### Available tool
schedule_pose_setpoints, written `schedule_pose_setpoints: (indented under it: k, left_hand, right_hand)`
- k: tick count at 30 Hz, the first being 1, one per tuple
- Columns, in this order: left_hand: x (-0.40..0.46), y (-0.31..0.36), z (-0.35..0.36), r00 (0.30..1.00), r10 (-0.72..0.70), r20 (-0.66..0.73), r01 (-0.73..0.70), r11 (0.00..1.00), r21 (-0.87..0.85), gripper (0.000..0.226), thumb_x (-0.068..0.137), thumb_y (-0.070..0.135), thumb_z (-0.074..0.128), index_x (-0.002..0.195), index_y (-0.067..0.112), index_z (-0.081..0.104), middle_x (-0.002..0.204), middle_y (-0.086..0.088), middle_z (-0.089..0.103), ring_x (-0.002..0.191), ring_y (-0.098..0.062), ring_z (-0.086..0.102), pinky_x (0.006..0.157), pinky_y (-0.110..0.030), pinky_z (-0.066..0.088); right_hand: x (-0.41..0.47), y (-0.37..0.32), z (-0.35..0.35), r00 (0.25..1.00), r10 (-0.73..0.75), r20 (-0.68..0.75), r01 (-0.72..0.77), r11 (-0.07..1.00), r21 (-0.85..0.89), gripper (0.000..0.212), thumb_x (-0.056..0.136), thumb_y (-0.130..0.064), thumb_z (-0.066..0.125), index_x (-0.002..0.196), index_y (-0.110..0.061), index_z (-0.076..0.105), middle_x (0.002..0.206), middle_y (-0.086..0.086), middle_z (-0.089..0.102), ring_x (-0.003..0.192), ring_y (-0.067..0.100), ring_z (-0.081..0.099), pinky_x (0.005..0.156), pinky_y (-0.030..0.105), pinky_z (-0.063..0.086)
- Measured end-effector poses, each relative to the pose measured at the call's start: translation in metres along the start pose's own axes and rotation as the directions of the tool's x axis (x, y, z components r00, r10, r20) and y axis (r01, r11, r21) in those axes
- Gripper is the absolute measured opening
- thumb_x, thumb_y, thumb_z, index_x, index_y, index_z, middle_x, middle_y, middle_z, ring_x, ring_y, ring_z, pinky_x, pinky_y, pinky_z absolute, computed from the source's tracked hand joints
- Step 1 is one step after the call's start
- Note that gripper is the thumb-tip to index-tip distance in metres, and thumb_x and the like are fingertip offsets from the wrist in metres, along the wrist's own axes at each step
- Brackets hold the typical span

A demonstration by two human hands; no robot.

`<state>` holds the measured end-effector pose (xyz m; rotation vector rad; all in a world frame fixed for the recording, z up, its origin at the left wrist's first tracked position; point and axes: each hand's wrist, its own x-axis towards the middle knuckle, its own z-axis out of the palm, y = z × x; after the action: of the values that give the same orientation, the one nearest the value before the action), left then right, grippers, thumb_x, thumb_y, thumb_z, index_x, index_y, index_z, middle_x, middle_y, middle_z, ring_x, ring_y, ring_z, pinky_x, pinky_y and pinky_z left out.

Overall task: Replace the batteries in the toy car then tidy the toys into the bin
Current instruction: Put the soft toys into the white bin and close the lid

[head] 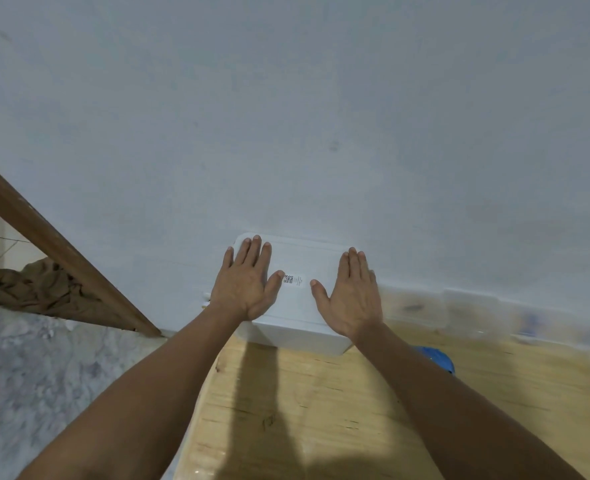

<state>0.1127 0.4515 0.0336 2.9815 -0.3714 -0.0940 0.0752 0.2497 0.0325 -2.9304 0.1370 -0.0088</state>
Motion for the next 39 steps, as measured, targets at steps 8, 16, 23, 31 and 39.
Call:
schedule_pose_setpoints:
  k: [8,16,23,31,39]
  left_hand:
    - [0.001,0.0,0.002,1.0,-0.001,-0.011,0.001,1.0,0.007,0.068,0.098,0.053,0.014,0.155,0.016,0.007,0.164,-0.006,0.0,0.15,-0.02,-0.006,0.122,-0.043,-0.002]
    - [-0.001,0.0,0.005,0.999,0.012,-0.036,-0.012,1.0,-0.003,0.069,0.098,0.054,0.013,0.155,0.016,0.009,0.164,-0.006,0.002,0.15,-0.02,-0.005,0.122,-0.044,-0.001]
    - [-0.006,0.0,0.004,0.968,0.056,-0.245,-0.065,0.998,-0.028,0.044,0.093,0.044,0.031,0.109,0.009,0.054,0.121,-0.009,0.055,0.118,-0.029,0.047,0.102,-0.043,0.034]
    - [-0.015,0.035,0.002,0.985,0.029,-0.173,-0.007,0.992,0.126,0.031,0.088,0.021,0.037,0.099,0.004,0.061,0.098,-0.012,0.059,0.09,-0.032,0.054,0.074,-0.04,0.041]
    - [-0.046,0.099,0.008,0.958,0.25,-0.14,-0.247,0.968,0.043,0.049,0.09,0.049,0.03,0.1,0.011,0.059,0.106,-0.006,0.056,0.103,-0.025,0.05,0.091,-0.041,0.04]
  right_hand:
    - [0.002,-0.001,0.001,0.998,0.057,-0.019,-0.056,0.998,0.02,0.091,0.091,-0.062,0.03,0.15,0.004,0.01,0.16,0.02,0.005,0.149,0.03,0.001,0.122,0.043,0.006]
    - [-0.001,0.0,0.0,0.999,0.044,-0.03,-0.042,0.996,0.084,0.078,0.097,-0.049,0.033,0.149,0.006,0.012,0.16,0.02,0.006,0.149,0.03,-0.001,0.122,0.04,0.008]
    - [-0.002,0.005,-0.007,1.0,0.018,0.016,-0.021,0.979,0.202,0.065,0.1,-0.031,0.039,0.148,0.005,0.015,0.16,0.018,0.004,0.149,0.028,-0.004,0.121,0.04,0.009]
    - [-0.02,0.043,-0.023,0.994,-0.01,0.11,-0.046,0.868,0.495,0.053,0.097,-0.017,0.05,0.148,-0.011,0.034,0.161,-0.002,0.016,0.144,0.016,0.027,0.118,0.031,0.022]
    - [-0.058,0.093,-0.035,0.985,0.143,0.095,-0.171,0.837,0.52,0.032,0.091,-0.018,0.06,0.12,-0.007,0.066,0.12,0.006,0.068,0.111,0.017,0.062,0.095,0.018,0.039]
